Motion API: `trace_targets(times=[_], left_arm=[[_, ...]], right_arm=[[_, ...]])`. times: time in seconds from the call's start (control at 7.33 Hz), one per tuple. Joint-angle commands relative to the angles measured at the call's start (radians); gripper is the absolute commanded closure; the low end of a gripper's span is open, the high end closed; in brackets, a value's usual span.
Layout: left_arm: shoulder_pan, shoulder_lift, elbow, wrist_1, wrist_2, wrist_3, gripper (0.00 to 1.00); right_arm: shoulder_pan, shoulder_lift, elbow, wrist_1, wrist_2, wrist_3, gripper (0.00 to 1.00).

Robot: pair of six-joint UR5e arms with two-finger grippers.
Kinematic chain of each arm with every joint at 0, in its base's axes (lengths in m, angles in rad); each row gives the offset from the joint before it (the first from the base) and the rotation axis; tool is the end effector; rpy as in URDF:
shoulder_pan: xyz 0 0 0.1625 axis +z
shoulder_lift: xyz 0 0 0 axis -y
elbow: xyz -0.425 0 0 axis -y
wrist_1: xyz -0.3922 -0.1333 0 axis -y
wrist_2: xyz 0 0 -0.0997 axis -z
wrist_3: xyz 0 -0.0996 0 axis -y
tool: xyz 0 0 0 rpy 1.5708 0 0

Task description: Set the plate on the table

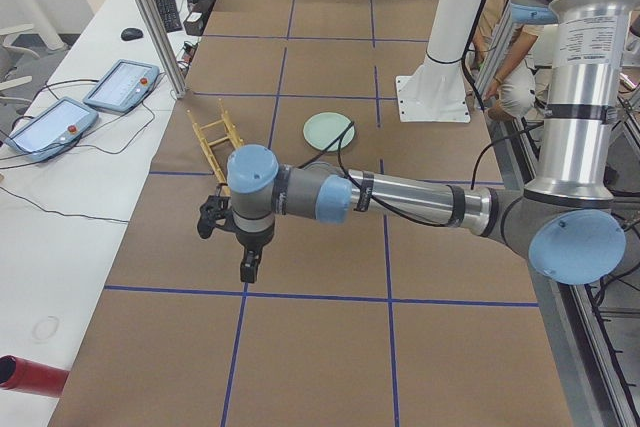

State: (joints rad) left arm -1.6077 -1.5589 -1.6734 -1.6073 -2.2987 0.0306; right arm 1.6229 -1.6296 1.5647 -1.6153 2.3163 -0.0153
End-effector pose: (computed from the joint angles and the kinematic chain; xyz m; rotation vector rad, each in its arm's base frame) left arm -0.0852 -0.4911 0.6131 0.1460 0.7224 0.0403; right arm 0.0895 -0.4535 0.6958 -0.0791 -0.7480 0.0758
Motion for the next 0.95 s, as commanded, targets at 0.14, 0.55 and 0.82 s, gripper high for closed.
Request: trace_targets(times=[0.14,0.55,0.82], left_arm=[[-0.026,0.063,-0.006,0.068,-0.181,-0.006,0.00],[-0.021,0.101,0.004,0.061,-0.153,0.000,0.00],[-0.020,0.102,-0.014,0.041,-0.007,-0.003,0.00]], right_arm=[[0.000,-0.001,0.000,0.000,0.000,0.000,0.00],[0.000,0.000,0.000,0.000,0.000,0.000,0.00],[0.000,0.000,0.000,0.000,0.000,0.000,0.00]])
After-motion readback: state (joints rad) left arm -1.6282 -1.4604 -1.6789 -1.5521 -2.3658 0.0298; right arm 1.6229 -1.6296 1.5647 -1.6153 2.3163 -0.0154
